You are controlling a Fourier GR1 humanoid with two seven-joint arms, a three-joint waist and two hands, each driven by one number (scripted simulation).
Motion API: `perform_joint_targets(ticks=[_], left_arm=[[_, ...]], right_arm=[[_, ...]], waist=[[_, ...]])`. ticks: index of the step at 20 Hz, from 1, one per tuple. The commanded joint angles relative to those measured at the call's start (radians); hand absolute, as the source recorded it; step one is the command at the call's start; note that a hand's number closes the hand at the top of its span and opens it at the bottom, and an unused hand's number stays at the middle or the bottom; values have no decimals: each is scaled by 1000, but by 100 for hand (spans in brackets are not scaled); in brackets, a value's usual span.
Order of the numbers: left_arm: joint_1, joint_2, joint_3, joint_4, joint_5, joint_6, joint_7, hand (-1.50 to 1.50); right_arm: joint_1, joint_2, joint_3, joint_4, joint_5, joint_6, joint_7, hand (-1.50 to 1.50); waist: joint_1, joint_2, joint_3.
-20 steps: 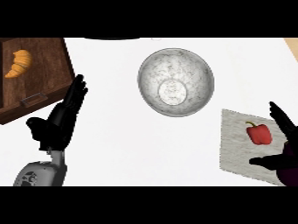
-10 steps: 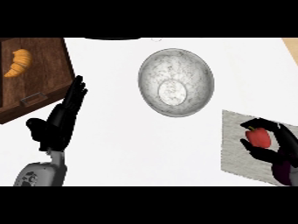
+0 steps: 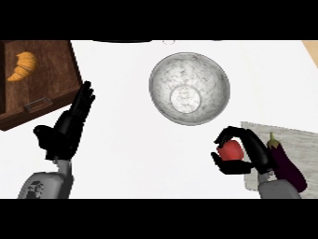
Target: Pick the bell pepper from the placemat and place it in the bowl
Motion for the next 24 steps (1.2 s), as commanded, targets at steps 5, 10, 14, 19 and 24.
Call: perform_joint_targets(ticks=[5,10,14,19,24], left_arm=[[-40,-26,-35,18,-3,-12,11,0],[-33,-12,-15,21,3,-15,8,0],[-42,-24,-19,29,-6,-1,1,0],[-23,-27,-13,48,-16,14,4,0],[-41,-54,-50,7,-41,37,42,0]], right_arm=[[-132,133,443,-101,-37,-326,382,150],[-284,134,655,-221,-39,-637,521,150],[-419,135,783,-257,133,-798,726,150],[-635,135,814,-290,313,-769,1083,150],[-893,135,764,-270,369,-652,1401,150]], waist=[[52,4,11],[52,1,11],[28,-6,8],[5,-13,7],[14,-9,9]])
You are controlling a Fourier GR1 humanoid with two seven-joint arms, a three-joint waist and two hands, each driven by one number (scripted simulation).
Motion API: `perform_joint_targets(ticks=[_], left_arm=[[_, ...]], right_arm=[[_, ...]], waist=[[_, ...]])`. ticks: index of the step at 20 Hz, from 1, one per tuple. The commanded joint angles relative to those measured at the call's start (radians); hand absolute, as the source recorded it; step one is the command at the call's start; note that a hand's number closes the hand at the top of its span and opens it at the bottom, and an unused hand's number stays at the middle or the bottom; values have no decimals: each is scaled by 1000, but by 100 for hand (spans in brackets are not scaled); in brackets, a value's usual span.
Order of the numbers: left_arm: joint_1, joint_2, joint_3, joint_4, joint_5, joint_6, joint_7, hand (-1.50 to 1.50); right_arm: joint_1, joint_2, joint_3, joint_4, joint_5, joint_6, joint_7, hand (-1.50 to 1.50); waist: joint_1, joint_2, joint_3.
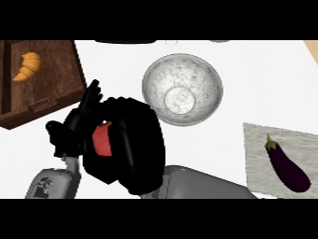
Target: Pick the bell pepper from the placemat and place it in the bowl
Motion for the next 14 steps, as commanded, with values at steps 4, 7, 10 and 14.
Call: perform_joint_targets(ticks=[4,7,10,14], left_arm=[[-9,-11,-3,-7,-7,13,5,0],[12,26,36,19,22,-26,-50,0],[10,-1,17,12,21,-16,-21,0],[11,32,38,-20,21,-23,-11,0]], right_arm=[[-365,2,-72,18,28,135,411,150],[-452,2,-113,96,0,120,434,150],[-528,2,-205,197,-15,169,400,150],[-527,2,-244,282,-51,165,353,150]], waist=[[2,5,1],[7,13,1],[0,15,1],[-5,17,3]])
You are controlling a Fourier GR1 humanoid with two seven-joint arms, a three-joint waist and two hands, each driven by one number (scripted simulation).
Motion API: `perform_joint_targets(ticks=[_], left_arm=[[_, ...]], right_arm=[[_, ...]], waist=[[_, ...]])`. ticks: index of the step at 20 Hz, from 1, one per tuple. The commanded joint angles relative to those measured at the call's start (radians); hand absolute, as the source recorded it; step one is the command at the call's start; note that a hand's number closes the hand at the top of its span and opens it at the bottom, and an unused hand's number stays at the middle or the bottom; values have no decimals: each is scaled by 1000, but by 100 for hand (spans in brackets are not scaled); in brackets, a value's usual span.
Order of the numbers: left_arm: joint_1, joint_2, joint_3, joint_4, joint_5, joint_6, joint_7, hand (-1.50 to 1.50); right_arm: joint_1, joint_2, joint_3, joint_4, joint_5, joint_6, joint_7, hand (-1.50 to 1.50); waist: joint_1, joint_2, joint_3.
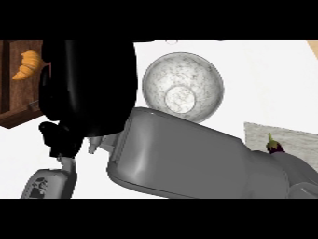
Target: Pick the bell pepper from the placemat and place it in the bowl
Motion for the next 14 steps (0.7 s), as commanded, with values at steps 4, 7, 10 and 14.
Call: perform_joint_targets(ticks=[4,7,10,14], left_arm=[[20,8,14,-24,7,-2,-14,0],[10,24,22,-40,29,-26,33,0],[51,16,3,-98,9,-7,45,0],[-12,3,29,5,5,5,3,0]], right_arm=[[-35,8,-70,203,21,101,74,150],[-8,-43,-52,297,44,149,7,150],[14,-78,-92,272,29,192,-22,150],[119,-66,-102,361,90,66,-95,150]], waist=[[-16,4,1],[-18,5,1],[-22,0,2],[-28,7,2]])
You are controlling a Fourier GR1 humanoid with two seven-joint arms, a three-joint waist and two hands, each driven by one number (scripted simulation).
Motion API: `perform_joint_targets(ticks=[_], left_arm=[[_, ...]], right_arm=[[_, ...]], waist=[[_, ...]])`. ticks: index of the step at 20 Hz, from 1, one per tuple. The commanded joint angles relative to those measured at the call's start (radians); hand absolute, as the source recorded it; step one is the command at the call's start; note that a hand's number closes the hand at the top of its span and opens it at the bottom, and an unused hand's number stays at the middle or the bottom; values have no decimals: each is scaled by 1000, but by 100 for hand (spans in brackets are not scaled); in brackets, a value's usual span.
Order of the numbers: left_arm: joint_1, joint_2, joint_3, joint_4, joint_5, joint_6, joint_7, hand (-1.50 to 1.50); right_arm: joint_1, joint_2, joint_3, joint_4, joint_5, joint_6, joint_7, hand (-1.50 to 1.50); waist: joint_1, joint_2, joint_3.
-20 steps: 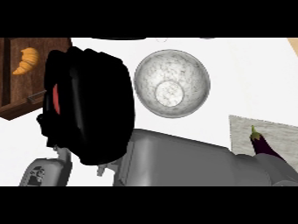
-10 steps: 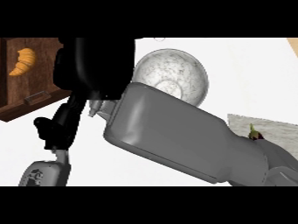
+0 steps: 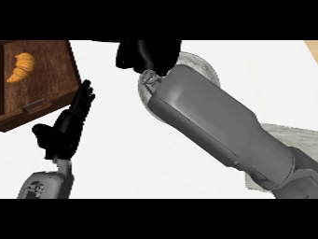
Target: Pick the bell pepper from the placemat and place it in the bowl
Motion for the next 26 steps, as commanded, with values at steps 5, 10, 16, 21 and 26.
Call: perform_joint_targets(ticks=[5,10,16,21,26], left_arm=[[24,-27,-27,-11,-23,14,-13,0],[6,3,16,-46,19,-14,24,0],[8,-12,-8,-10,-7,-11,-6,0],[8,-6,1,-23,-3,-13,21,0],[-8,15,24,1,4,-29,7,0]], right_arm=[[119,-47,-68,161,42,-36,-141,150],[234,-100,-127,143,24,-30,-224,150],[367,-27,-230,184,-155,-58,-402,-150],[421,-85,-317,125,-270,-24,-660,-150],[420,-40,-374,67,-276,-158,-742,-150]], waist=[[6,4,0],[-2,1,1],[2,4,1],[-2,2,1],[-3,1,1]])
